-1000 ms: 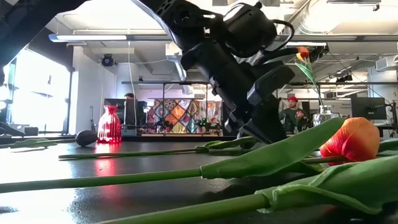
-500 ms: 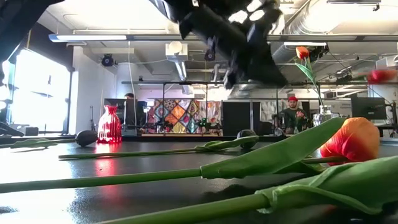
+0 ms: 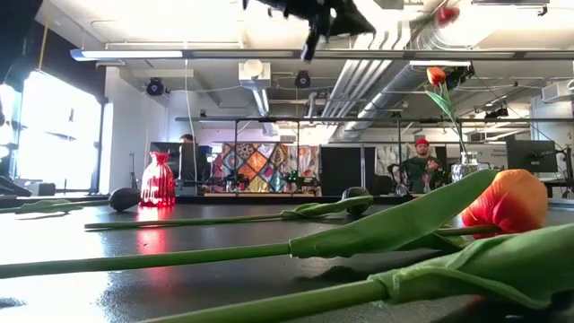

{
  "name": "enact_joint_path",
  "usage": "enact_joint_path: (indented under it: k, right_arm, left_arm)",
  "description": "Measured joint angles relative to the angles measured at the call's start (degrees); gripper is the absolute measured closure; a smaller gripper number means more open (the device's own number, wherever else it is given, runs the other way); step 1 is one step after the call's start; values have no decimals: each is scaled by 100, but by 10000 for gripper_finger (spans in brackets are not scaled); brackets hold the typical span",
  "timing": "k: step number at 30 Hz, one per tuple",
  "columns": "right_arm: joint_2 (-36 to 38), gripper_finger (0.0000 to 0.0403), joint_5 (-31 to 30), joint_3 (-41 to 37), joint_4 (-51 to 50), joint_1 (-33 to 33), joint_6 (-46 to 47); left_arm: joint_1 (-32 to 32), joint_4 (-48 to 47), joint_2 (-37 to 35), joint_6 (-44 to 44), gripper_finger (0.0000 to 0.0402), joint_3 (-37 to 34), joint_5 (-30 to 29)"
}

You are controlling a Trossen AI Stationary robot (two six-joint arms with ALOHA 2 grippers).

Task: Sort flowers into vase by color
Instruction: Put the top orange tulip into the transparent vase

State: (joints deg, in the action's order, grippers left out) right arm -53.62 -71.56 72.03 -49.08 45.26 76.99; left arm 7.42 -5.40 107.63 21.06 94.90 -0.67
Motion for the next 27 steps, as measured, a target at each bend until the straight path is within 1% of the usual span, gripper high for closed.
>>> enact_joint_path:
  k: [3,5,7,9,12,15,17,20,22,24,26,27]
  right_arm:
    - [-51,295,-319,0,6,-121,123]
    - [-128,295,-353,0,86,-278,68]
    - [-227,294,-368,0,237,-447,-178]
    - [-335,288,-349,0,611,-569,-834]
    - [-504,269,-350,0,1603,-628,-2476]
    - [-664,244,-316,0,2582,-628,-3698]
    - [-697,231,-275,0,3015,-628,-4212]
    - [-717,223,-272,0,3254,-628,-4389]
    - [-713,226,-318,0,3266,-628,-4336]
    - [-703,242,-398,0,3270,-628,-4272]
    - [-686,271,-434,0,3265,-628,-4272]
    - [-681,291,-435,0,3269,-628,-4282]
  left_arm:
    - [20,347,-253,-125,401,5,409]
    - [-8,491,-376,-252,401,8,754]
    - [-53,713,-435,-372,401,8,1151]
    - [-105,849,-460,-419,401,8,1519]
    - [-163,956,-461,-372,401,8,1849]
    - [-183,969,-459,-331,401,8,1965]
    - [-192,1000,-457,-337,401,8,1965]
    - [-193,1097,-458,-333,401,8,2095]
    - [-197,1229,-457,-269,401,8,2243]
    - [-199,1282,-457,-273,401,8,2260]
    - [-197,1260,-457,-271,401,8,2260]
    - [-197,1240,-457,-267,401,8,2260]
